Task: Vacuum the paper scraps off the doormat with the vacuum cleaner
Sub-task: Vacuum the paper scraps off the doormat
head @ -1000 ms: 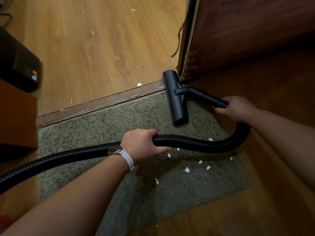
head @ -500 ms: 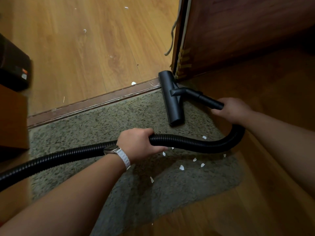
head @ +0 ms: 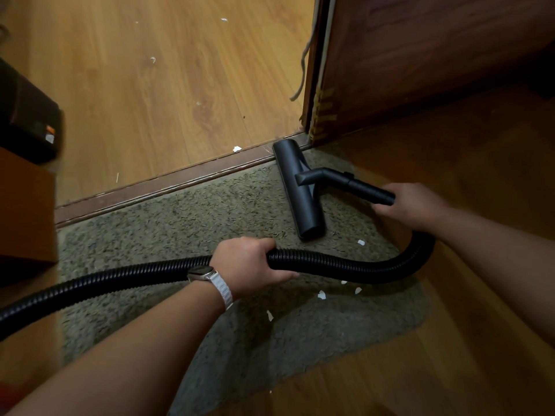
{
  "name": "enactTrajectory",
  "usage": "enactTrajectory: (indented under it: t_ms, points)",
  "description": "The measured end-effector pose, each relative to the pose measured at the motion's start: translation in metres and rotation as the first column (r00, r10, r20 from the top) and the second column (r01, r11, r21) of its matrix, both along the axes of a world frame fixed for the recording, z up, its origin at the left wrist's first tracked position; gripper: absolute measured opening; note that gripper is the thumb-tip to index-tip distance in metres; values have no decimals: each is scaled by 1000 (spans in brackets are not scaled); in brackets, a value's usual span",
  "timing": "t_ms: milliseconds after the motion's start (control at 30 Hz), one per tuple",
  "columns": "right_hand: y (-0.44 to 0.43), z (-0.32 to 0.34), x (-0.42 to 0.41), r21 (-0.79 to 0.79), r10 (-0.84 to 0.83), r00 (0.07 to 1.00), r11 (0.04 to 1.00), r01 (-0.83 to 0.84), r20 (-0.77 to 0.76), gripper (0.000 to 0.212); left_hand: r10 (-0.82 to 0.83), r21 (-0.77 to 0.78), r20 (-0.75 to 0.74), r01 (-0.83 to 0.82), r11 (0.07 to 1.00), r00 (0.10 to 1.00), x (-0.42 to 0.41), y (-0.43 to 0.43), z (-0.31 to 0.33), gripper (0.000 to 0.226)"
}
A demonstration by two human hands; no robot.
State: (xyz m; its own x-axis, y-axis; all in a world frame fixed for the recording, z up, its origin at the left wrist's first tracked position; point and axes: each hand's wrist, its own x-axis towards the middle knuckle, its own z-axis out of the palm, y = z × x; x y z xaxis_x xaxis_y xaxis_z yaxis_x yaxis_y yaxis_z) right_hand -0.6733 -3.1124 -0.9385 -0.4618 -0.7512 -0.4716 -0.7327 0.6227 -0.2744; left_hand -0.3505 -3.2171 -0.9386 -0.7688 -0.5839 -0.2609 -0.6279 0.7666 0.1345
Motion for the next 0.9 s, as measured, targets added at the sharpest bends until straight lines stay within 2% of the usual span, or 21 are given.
enactTrajectory:
  t_ms: [100, 267, 367, 633, 900]
  points:
    - [9, 0, 2, 22, -6, 1000, 1000, 6, 8, 26, -15, -20, -4, 15, 1000, 1000, 1, 3, 3, 68]
    - [9, 1, 29, 61, 117, 993, 991, -118, 8, 22, -76, -15, 23, 77, 997, 997, 6, 6, 8, 61]
    - [8, 5, 34, 60, 131, 991, 990, -130, 1, 20, -87, -8, 27, 87, 996, 996, 10, 8, 11, 61]
    - [50, 11, 13, 39, -174, 983, 984, 172, 55, 27, -60, -5, -11, 60, 998, 998, 6, 11, 11, 65]
    - [59, 3, 18, 67, -237, 970, 970, 233, 60, 32, -85, 12, -19, 85, 996, 996, 13, 10, 16, 62]
